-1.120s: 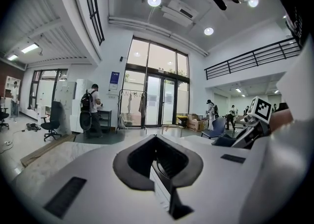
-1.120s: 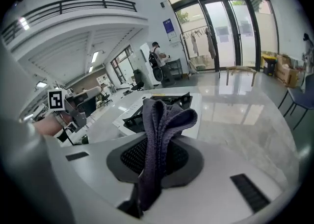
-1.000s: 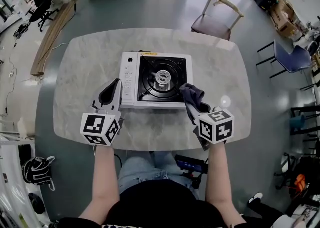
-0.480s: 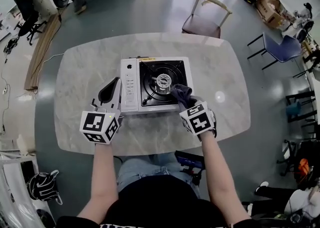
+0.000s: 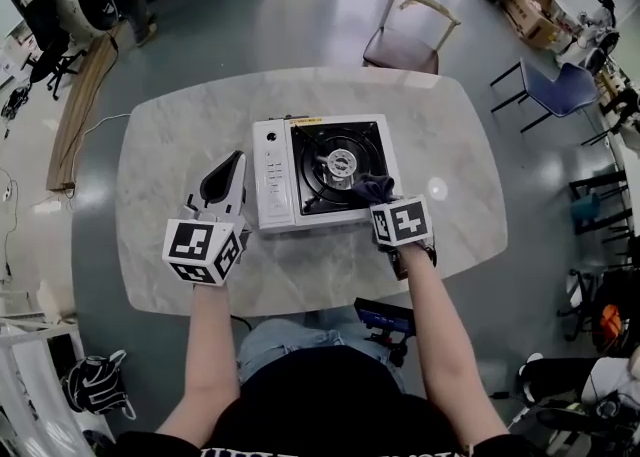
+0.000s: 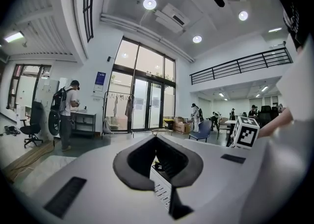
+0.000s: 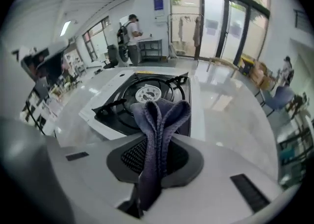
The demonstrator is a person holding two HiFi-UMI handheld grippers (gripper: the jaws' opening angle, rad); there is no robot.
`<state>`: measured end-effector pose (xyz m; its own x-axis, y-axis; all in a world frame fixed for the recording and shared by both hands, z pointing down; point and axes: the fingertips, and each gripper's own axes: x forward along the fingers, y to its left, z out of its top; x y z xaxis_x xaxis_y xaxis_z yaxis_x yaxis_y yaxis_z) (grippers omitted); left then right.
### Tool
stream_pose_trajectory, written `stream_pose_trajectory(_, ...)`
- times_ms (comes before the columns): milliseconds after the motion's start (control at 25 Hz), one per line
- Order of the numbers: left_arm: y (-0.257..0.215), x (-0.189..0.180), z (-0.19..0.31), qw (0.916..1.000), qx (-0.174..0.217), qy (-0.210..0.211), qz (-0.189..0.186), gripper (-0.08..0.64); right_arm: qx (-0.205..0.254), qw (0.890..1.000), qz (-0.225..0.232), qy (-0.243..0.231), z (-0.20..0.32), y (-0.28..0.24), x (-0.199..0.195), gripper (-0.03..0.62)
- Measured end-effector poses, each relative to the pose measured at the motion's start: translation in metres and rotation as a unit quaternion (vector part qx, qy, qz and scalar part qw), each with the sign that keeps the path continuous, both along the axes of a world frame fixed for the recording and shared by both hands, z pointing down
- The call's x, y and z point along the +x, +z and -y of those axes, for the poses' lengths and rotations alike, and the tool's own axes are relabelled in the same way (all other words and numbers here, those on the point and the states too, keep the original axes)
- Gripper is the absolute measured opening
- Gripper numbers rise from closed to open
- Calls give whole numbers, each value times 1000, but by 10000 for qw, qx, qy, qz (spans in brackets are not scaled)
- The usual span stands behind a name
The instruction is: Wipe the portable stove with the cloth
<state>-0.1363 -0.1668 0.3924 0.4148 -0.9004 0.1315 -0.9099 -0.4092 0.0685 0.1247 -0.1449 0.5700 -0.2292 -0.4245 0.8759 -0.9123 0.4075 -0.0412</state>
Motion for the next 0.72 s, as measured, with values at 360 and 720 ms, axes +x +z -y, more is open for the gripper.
stream_pose_trajectory(360, 7, -35, -2, 9999, -35, -108, -65, 11, -547, 9830, 1356, 1112, -5, -2, -32, 63)
stream_pose_trajectory(720, 9, -61, -1, 10000, -58, -43, -58, 11, -682, 9671, 2087, 1288, -18, -6, -90, 63)
